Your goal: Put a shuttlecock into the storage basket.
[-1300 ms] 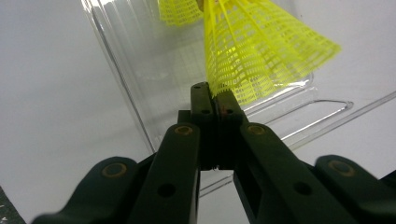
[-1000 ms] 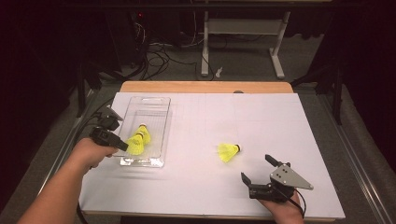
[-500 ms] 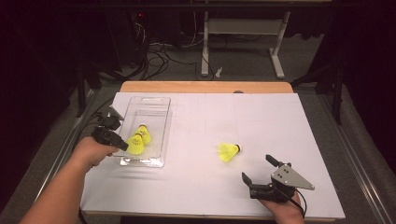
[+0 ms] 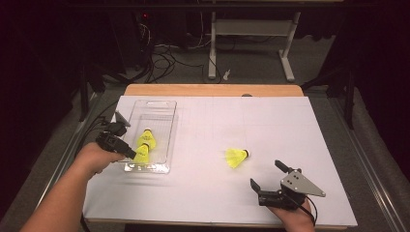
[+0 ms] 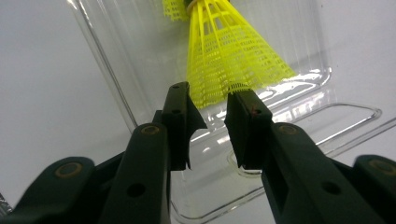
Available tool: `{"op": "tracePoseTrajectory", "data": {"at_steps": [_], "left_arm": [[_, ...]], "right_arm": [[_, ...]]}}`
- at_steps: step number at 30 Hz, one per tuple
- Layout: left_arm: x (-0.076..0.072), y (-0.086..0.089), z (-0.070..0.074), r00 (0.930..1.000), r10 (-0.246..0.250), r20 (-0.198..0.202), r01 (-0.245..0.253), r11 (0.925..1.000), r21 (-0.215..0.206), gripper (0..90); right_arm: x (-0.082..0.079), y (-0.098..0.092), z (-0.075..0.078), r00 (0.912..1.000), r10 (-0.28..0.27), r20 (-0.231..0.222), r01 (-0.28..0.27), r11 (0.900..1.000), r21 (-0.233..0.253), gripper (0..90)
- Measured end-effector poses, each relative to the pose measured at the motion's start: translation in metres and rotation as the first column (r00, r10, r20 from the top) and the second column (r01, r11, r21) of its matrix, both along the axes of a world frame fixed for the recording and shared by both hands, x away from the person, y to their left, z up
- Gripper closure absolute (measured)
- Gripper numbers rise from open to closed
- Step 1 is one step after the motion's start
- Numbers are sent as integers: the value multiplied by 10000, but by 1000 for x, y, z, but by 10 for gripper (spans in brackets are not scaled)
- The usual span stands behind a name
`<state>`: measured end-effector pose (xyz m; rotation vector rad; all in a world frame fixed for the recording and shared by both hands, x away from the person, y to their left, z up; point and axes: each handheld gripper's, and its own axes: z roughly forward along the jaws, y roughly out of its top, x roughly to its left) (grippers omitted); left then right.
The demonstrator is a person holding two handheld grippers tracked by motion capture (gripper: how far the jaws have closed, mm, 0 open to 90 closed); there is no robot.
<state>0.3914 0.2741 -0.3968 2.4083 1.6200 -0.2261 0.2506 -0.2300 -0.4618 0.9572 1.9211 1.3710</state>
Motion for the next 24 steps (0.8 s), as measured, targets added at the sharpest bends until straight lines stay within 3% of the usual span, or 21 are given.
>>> {"op": "tracePoseTrajectory", "data": {"at_steps": [13,17,24], "left_arm": [[-7,-4,11,9998,-210,-29,210,9998,22,550],[-10,-13,19,9980,-626,86,622,9971,441,463],[-11,-20,32,9971,-700,292,684,9962,535,397]], "right_arm": [[0,1,0,10000,-8,18,8,10000,-24,2],[0,1,0,10000,-16,18,16,10000,-34,2],[0,2,0,10000,-9,31,9,10000,-50,1]]}}
